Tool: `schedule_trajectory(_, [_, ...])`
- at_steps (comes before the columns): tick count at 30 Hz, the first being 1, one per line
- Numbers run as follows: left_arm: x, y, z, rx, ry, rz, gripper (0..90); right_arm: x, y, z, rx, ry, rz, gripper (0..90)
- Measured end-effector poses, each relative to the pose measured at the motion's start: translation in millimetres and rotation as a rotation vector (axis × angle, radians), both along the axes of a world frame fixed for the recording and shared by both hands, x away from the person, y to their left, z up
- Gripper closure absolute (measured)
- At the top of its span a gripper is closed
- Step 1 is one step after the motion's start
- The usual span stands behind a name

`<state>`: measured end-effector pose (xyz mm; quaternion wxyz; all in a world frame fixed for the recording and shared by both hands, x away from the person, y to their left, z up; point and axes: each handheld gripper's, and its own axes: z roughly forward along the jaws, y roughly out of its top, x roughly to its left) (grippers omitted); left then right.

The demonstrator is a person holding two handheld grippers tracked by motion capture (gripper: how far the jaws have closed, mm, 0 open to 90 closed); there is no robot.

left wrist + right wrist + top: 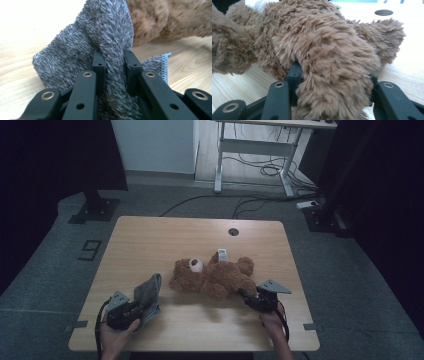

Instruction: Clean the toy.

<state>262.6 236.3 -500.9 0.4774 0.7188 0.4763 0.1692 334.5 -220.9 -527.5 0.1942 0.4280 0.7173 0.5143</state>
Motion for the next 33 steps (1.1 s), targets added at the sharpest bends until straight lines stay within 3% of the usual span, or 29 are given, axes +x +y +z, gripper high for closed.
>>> schedule_trajectory(6, [3.7,-22.2,17.5,0.007,-0.035,-0.030,74.6,0.0,-0.9,-0.1,0.003,0.002,0.005,51.0])
schedule_trajectory(7, [8.4,-35.3,24.2,0.019,-0.045,-0.057,74.6,0.5,-1.4,-0.3,0.009,0.004,0.008,50.9])
schedule_trajectory(12, [18.3,-63.9,38.7,0.048,-0.071,-0.109,74.6,1.3,-2.5,-0.3,0.011,0.008,0.014,50.8])
schedule_trajectory(15, [26.3,-95.9,52.3,0.064,-0.104,-0.167,74.7,0.9,-2.3,-0.5,0.014,0.009,0.011,50.9])
schedule_trajectory(16, [26.3,-95.9,52.3,0.064,-0.104,-0.167,74.7,0.9,-2.3,-0.5,0.014,0.009,0.011,50.9])
schedule_trajectory(17, [33.8,-111.9,55.7,0.067,-0.111,-0.193,74.7,1.0,-2.3,-0.8,0.018,0.009,0.011,50.9])
schedule_trajectory(18, [33.8,-111.9,55.7,0.067,-0.111,-0.193,74.6,1.0,-2.3,-0.8,0.018,0.009,0.011,50.9])
schedule_trajectory(20, [47.6,-134.1,55.1,0.055,-0.092,-0.224,74.7,1.2,-2.4,-1.2,0.021,0.010,0.012,50.9])
schedule_trajectory(22, [51.8,-141.2,53.3,0.052,-0.082,-0.231,74.6,1.4,-2.6,-1.4,0.021,0.010,0.012,50.9])
schedule_trajectory(25, [63.5,-162.9,40.9,0.056,-0.045,-0.263,74.6,1.9,-2.6,-2.1,0.027,0.009,0.011,50.9])
schedule_trajectory(28, [68.0,-165.3,31.6,0.054,-0.018,-0.264,74.6,1.9,-3.0,-2.3,0.026,0.008,0.013,50.9])
schedule_trajectory(33, [69.8,-147.7,16.4,0.007,0.013,-0.238,74.8,1.9,-4.6,-2.1,0.022,0.005,0.022,50.9])
